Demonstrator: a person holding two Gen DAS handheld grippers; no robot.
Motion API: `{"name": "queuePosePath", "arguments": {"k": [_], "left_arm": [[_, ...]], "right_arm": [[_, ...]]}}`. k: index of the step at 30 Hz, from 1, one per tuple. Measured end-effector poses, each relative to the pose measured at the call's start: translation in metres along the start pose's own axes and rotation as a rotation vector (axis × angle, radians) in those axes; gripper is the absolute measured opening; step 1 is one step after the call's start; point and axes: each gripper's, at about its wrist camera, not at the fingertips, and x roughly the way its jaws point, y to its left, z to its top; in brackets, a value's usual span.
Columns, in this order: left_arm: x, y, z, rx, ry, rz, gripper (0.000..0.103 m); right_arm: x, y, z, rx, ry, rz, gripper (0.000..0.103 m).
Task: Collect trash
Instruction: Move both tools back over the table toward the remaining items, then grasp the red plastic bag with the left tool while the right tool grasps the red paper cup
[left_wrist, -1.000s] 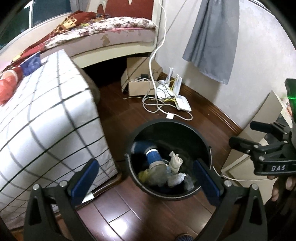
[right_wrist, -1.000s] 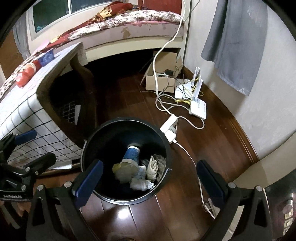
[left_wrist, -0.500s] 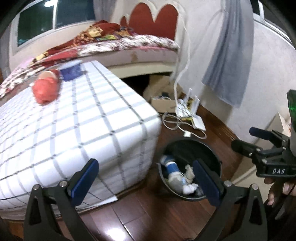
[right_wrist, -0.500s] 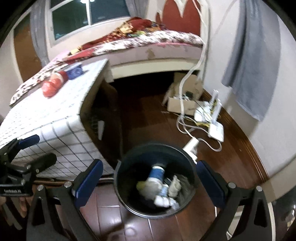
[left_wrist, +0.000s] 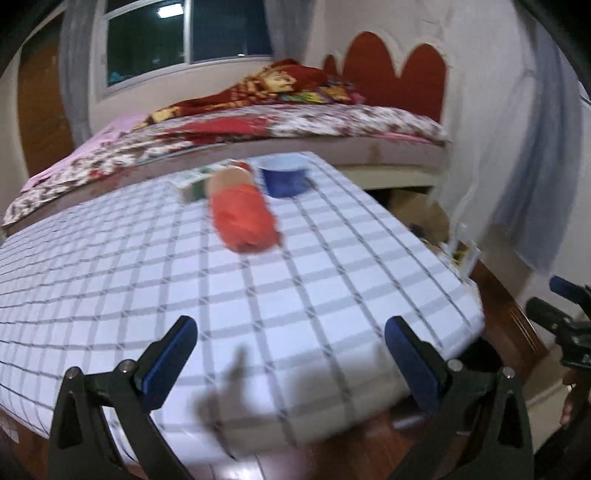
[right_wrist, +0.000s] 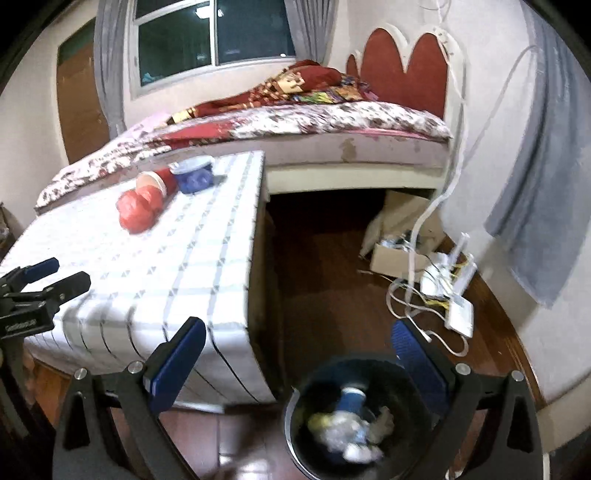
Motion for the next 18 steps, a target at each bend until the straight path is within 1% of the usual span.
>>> {"name": "queuePosePath", "arguments": {"k": [3, 6, 9, 12, 15, 17, 18], "left_arm": [[0.016, 0.024, 0.019, -0.028, -0.006, 0.045, 0.102], [0.031, 0.036, 0.03, -0.046, -0.004, 0.063, 0.102], [0.051, 0.047, 0.043, -0.068, -0.007, 0.053, 0.102], [0.072, 0.055, 0.056, -0.099, 0.007, 0.032, 0.102], [0.09, 0.055, 0.067, -0.114, 0.025, -0.004, 0.097], [0.106, 0.051, 0.073, -0.106, 0.047, -0.016, 0.088], [0.115, 0.052, 0.076, -0.11, 0.064, -0.02, 0.086]], "right_arm": [[0.017, 0.016, 0.021, -0.007, -0.003, 0.031, 0.102], [0.034, 0.036, 0.044, -0.025, -0.008, 0.066, 0.102], [0.054, 0.057, 0.065, -0.072, -0.003, 0.075, 0.102], [0.08, 0.072, 0.081, -0.112, 0.016, 0.075, 0.102], [0.104, 0.078, 0.095, -0.132, 0.032, 0.074, 0.102], [0.116, 0.079, 0.101, -0.134, 0.041, 0.072, 0.102], [0.123, 0.079, 0.104, -0.135, 0.047, 0.069, 0.102]]}}
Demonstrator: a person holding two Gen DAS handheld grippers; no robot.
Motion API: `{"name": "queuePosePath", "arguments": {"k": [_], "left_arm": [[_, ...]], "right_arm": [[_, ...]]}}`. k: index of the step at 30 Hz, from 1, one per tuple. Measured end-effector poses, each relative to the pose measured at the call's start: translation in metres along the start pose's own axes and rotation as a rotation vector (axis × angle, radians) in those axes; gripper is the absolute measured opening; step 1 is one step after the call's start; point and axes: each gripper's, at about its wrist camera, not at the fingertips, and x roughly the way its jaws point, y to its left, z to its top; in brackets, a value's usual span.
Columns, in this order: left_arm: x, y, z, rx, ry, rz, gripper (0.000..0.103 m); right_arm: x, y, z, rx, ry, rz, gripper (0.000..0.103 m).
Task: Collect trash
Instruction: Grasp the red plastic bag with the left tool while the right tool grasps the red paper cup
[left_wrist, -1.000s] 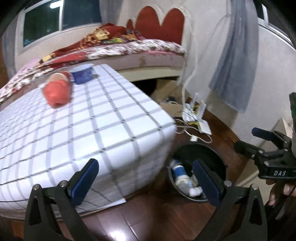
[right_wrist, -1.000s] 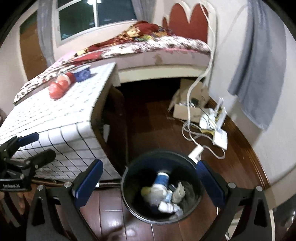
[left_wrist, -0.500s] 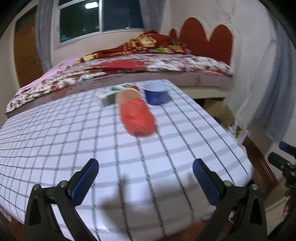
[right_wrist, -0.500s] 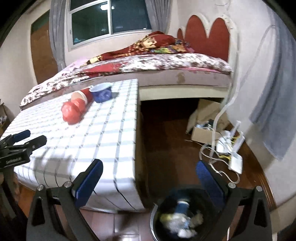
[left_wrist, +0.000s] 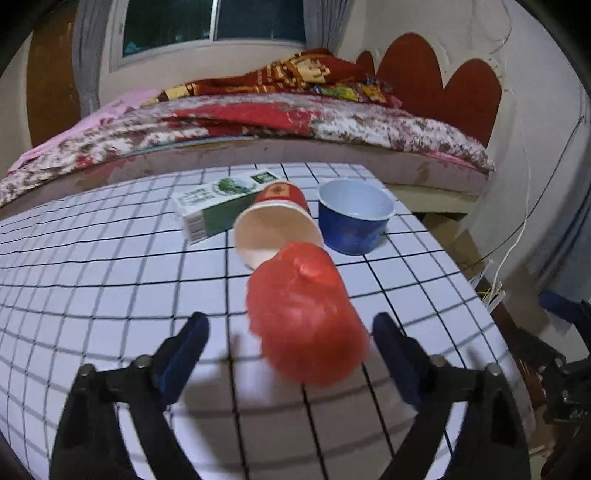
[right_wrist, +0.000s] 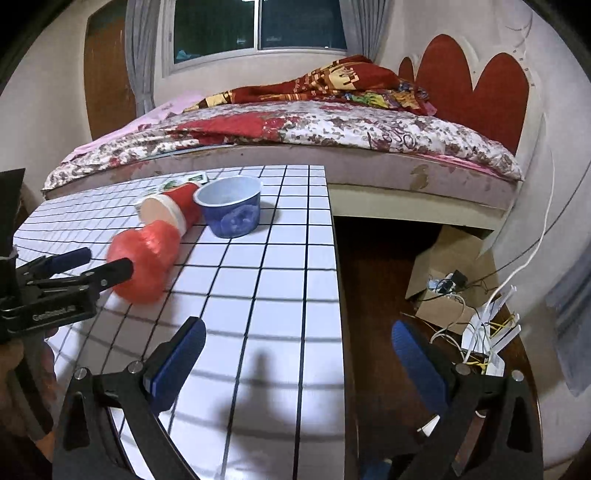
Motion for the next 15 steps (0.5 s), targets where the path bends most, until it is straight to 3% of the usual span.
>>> {"name": "queuePosePath", "arguments": {"k": [3, 8, 15], "left_arm": [[0.023, 0.004, 0.005, -0.045, 0.059, -0.021, 0.077], [0.03, 0.01, 0.001, -0.054, 0.089, -0.083, 0.043], [0.0, 0.034, -0.011, -0.04, 0.047, -0.067, 0.04]], "right_arm": [[0.016, -0.002, 0.007, 0.005, 0.018, 0.004, 0.102], [0.037, -0.001, 0.015, 0.001, 0.046, 0.015, 0.102], [0.05, 0.012, 0.025, 0.004, 0.056, 0.069, 0.102]]}}
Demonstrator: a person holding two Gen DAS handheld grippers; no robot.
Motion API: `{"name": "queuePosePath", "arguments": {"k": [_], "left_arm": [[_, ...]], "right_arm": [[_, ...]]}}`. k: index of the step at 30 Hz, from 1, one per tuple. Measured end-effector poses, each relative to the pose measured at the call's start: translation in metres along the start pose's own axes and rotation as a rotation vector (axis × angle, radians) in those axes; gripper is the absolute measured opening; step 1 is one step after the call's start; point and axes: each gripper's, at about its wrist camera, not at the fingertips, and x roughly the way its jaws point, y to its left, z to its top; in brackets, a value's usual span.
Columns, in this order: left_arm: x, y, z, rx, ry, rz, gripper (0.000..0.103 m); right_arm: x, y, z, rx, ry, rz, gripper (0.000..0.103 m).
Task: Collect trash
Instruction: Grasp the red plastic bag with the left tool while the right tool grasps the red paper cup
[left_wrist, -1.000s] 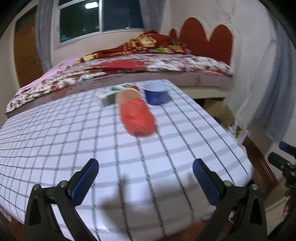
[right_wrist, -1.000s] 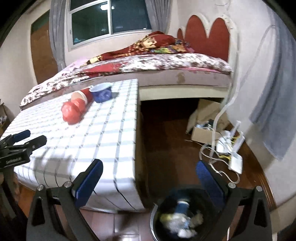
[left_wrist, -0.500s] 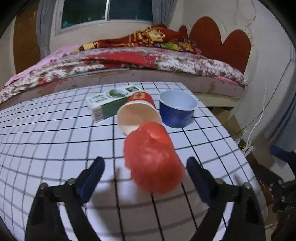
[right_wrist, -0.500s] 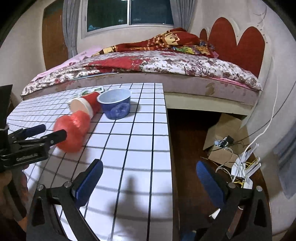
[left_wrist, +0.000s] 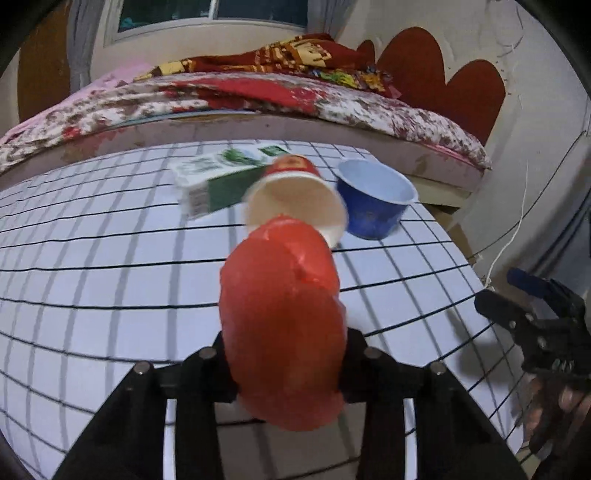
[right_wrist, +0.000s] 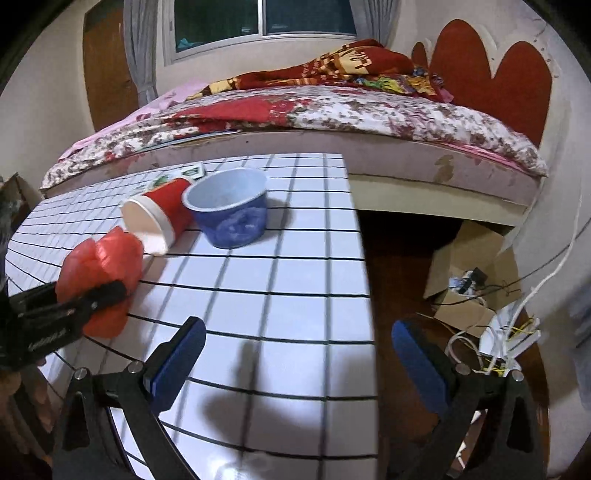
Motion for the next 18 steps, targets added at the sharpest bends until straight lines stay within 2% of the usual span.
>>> {"name": "queuePosePath", "arguments": {"k": [5, 7, 9, 11, 16, 18], "left_arm": [[-0.008, 0.037, 0.008, -0.018, -0.022, 0.081, 0.04], [-0.012, 0.052, 0.01, -0.031, -0.029, 0.106, 0.04], [-0.014, 0.066, 0.011, -0.039, -0.033, 0.127, 0.04], [-0.017, 0.078, 0.012, -0.045, -0.034, 0.142, 0.04], [-0.017, 0.093, 0.013, -0.056, -0.035, 0.147, 0.04], [-0.016, 0.095, 0.014, -0.057, -0.034, 0.144, 0.04]], "right_arm": [[0.015, 0.026, 0.008, 0.014, 0.014, 0.091, 0.102], [0.023, 0.042, 0.014, 0.005, 0.018, 0.116, 0.099], [0.033, 0.06, 0.022, -0.005, 0.028, 0.142, 0.076], [0.045, 0.075, 0.03, -0.01, 0.041, 0.15, 0.07], [0.068, 0.102, 0.047, -0.011, 0.044, 0.16, 0.064], [0.077, 0.108, 0.052, 0.004, 0.045, 0.155, 0.055]]}}
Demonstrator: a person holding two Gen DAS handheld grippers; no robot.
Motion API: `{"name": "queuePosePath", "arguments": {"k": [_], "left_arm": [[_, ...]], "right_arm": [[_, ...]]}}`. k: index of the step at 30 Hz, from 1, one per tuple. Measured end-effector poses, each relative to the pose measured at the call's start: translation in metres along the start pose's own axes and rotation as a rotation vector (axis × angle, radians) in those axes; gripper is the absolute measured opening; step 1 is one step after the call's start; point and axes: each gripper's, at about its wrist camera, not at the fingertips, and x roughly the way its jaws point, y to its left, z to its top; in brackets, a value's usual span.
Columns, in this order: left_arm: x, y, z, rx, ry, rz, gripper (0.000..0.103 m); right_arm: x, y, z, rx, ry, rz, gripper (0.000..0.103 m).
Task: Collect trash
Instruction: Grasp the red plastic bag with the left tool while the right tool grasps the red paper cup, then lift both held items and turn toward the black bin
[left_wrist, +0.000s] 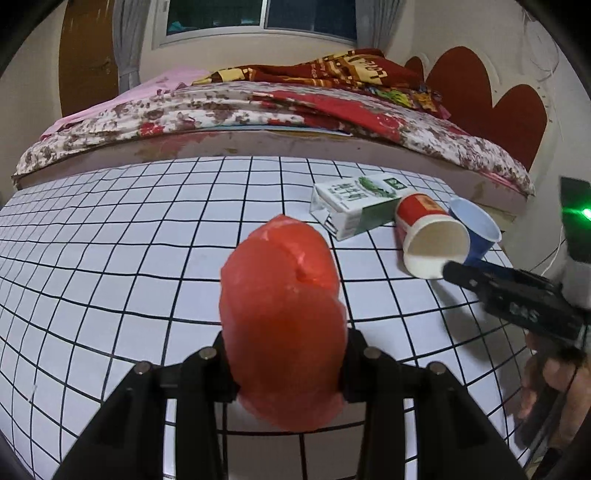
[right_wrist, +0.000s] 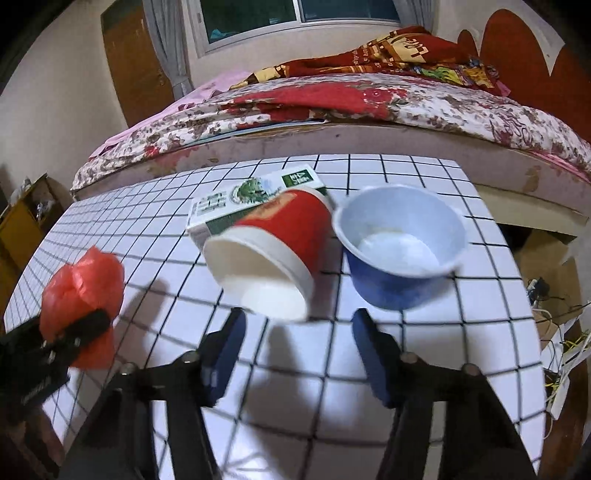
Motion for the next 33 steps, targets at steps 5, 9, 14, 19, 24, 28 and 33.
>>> {"name": "queuePosePath", "arguments": {"k": [5, 9, 14, 19, 24, 28, 33], "left_arm": [[0.002, -0.002, -0.002, 0.019, 0.014, -0.001, 0.04], [-0.006, -0.005, -0.008, 0.037, 0.006, -0.003, 0.04], [-0.023, -0.014, -0.021, 0.065, -0.021, -0.011, 0.039], [-0.046, -0.024, -0.037, 0.079, -0.048, -0.024, 0.039], [-0.067, -0.032, -0.051, 0.072, -0.067, -0.042, 0.039], [-0.081, -0.041, -0.063, 0.089, -0.077, -0.031, 0.039], [-0.095, -0.053, -0.078, 0.1, -0.079, -0.038, 0.039]], "right_arm": [[0.018, 0.001, 0.008, 0.06, 0.012, -0.03, 0.031], [0.013, 0.002, 0.002, 0.069, 0.005, -0.033, 0.005], [-0.017, 0.0, -0.016, 0.059, -0.022, -0.01, 0.005], [-0.052, -0.004, -0.034, 0.057, -0.05, 0.002, 0.004], [-0.092, -0.008, -0.056, 0.056, -0.076, 0.007, 0.004], [-0.119, -0.011, -0.076, 0.059, -0.087, 0.004, 0.004], [-0.147, -0.015, -0.1, 0.064, -0.101, -0.013, 0.004]]}}
